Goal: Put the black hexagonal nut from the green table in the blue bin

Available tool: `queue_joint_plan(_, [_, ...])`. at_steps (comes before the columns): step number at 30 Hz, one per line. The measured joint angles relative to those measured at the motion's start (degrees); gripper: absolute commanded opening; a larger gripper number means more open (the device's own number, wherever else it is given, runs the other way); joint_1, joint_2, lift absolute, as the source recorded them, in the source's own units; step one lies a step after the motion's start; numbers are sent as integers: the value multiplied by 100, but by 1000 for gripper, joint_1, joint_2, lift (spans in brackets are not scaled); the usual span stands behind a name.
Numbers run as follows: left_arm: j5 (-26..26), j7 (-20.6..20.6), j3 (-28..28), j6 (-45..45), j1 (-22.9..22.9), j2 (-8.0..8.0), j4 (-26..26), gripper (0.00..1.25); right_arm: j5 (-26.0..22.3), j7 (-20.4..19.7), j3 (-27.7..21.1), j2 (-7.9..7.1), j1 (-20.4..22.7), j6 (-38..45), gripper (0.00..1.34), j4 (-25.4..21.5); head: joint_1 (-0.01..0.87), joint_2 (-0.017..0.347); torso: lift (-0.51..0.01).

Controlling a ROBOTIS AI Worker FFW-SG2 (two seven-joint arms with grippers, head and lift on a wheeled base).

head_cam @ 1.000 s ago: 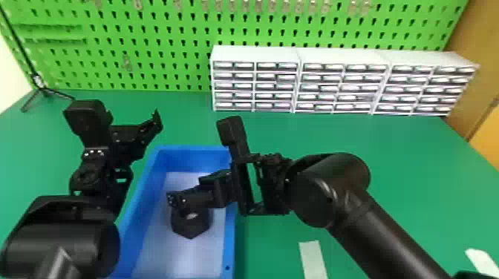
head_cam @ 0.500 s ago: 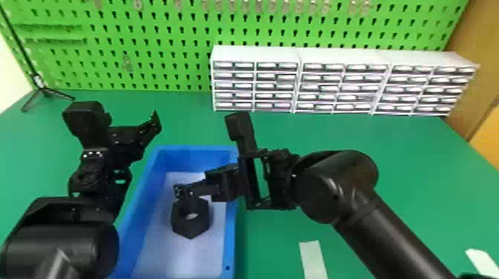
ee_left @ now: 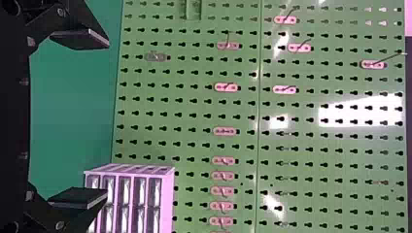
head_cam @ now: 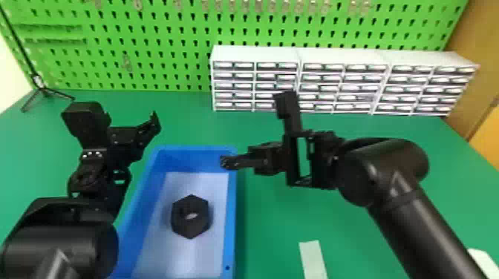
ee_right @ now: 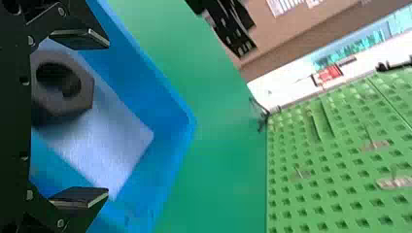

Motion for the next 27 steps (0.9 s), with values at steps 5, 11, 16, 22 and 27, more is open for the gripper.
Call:
queue_joint_plan(5, [0,0,9,0,6,0,-13,1052,362,19,-438,-20,95,-135,1118,-50,686,28,-96])
queue_joint_plan(11, [0,0,23,-1,20,0,-28,1052,814,26,-948,9,232,-501,1118,-78,686,28,-96])
queue_joint_plan(16, [0,0,41,-1,30,0,-42,1052,1187,27,-1255,59,343,-919,1117,-93,686,28,-96])
queue_joint_plan(22, [0,0,58,-1,40,0,-53,1052,1647,19,-1548,129,513,-1463,1117,-119,686,28,-96])
queue_joint_plan(27, [-2,0,67,0,42,0,-61,1052,1975,-130,-1762,220,702,-2009,1117,-126,686,28,-96])
